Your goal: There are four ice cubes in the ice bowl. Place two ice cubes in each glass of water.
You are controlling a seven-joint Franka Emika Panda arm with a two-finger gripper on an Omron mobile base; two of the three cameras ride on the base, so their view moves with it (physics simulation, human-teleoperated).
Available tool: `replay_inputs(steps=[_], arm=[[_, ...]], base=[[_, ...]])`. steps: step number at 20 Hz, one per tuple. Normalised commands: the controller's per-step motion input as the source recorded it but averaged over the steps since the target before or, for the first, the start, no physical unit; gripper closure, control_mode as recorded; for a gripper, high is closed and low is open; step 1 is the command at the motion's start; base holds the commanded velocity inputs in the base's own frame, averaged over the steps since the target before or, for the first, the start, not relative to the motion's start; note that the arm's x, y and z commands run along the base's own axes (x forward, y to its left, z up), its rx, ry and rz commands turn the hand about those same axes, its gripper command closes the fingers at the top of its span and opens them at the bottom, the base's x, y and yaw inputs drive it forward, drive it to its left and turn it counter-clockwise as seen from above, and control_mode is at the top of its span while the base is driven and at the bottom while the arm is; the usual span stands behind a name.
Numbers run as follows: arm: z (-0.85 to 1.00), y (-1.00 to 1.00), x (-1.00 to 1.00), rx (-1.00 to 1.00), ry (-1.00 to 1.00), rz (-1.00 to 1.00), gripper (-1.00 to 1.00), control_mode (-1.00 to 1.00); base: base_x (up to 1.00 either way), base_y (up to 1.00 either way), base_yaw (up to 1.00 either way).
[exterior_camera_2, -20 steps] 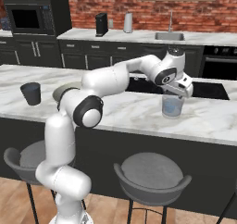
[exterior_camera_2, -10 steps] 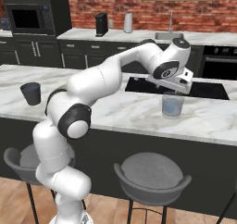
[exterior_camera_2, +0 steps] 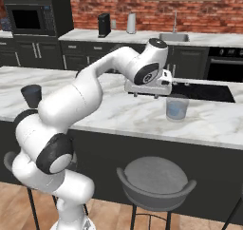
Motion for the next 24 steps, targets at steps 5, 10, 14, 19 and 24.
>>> replay_inputs(steps=[5,10,14,19,24], arm=[[0.00,1.00,-0.24,-0.18,0.00,0.23,-1.00,-1.00],[0.07,1.00,-0.06,-0.07,0.00,0.01,-1.00,-1.00],[0.02,1.00,0.02,-0.04,0.01,-0.03,-1.00,-1.00],[0.03,1.00,0.18,-0.09,0.02,-0.10,-1.00,-1.00],[0.00,1.00,0.64,-0.05,0.10,0.04,-1.00,-1.00]], base=[[0.00,0.00,0.00],[0.00,0.00,0.00],[0.00,0.00,0.00],[0.00,0.00,0.00],[0.00,0.00,0.00]])
